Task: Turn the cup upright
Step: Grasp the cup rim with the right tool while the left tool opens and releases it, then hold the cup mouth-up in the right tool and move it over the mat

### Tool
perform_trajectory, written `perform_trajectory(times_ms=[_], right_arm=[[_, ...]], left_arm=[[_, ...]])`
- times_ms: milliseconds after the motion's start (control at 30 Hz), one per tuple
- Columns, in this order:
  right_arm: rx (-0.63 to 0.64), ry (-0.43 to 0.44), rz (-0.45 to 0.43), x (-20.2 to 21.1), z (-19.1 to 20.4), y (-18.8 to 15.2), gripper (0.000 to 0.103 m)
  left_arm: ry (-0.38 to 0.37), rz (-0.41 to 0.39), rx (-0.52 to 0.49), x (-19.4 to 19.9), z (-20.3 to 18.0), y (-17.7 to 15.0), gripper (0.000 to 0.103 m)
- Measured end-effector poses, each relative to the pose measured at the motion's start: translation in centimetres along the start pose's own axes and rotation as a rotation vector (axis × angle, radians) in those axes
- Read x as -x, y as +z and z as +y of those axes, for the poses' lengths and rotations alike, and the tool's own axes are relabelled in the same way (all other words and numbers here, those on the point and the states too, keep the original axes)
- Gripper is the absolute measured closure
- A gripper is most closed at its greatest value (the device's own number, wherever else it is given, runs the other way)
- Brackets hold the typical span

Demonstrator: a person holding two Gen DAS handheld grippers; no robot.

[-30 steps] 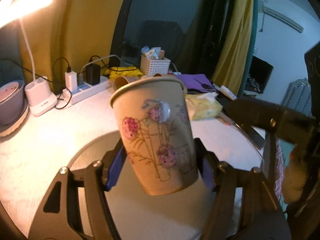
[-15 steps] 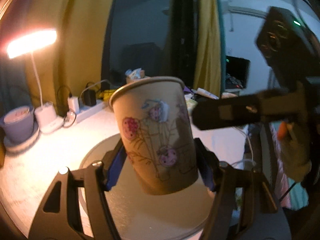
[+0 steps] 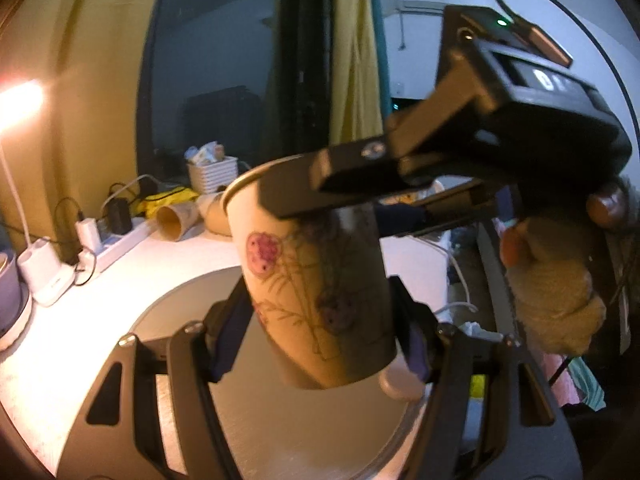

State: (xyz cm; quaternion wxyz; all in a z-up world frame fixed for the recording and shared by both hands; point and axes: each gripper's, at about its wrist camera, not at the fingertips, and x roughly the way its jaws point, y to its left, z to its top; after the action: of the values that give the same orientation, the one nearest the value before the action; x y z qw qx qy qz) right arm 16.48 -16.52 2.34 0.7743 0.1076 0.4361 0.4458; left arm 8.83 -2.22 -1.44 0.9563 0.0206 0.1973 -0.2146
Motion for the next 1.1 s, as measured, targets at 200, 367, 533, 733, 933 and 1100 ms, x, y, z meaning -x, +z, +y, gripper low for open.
perform_trajectory(times_ms=[200, 367, 533, 733, 933, 1100], right_arm=[[0.024, 0.023, 0.009, 1.4, -1.9, 0.0, 0.032], [0.117, 0.104, 0.068, 1.4, -3.1, 1.0, 0.033], [0.249, 0.099, 0.066, 1.1, -3.8, 2.5, 0.033], [0.336, 0.008, 0.037, -2.2, -5.3, 3.6, 0.033], [0.423, -0.036, 0.026, -5.6, -5.3, 3.2, 0.033], [0.485, -0.097, 0.007, -8.1, -4.2, 2.4, 0.033]], left_arm=[[0.07, 0.023, -0.002, -1.3, -2.8, 0.5, 0.036], [0.158, 0.131, 0.071, -3.4, -4.5, -0.4, 0.034], [0.253, 0.227, 0.159, -4.5, -4.5, -1.3, 0.034], [0.413, 0.296, 0.294, -3.4, -1.7, -2.6, 0.034], [0.53, 0.27, 0.391, -1.0, 1.2, -3.3, 0.034], [0.535, 0.245, 0.402, 0.5, 3.6, -3.2, 0.016]])
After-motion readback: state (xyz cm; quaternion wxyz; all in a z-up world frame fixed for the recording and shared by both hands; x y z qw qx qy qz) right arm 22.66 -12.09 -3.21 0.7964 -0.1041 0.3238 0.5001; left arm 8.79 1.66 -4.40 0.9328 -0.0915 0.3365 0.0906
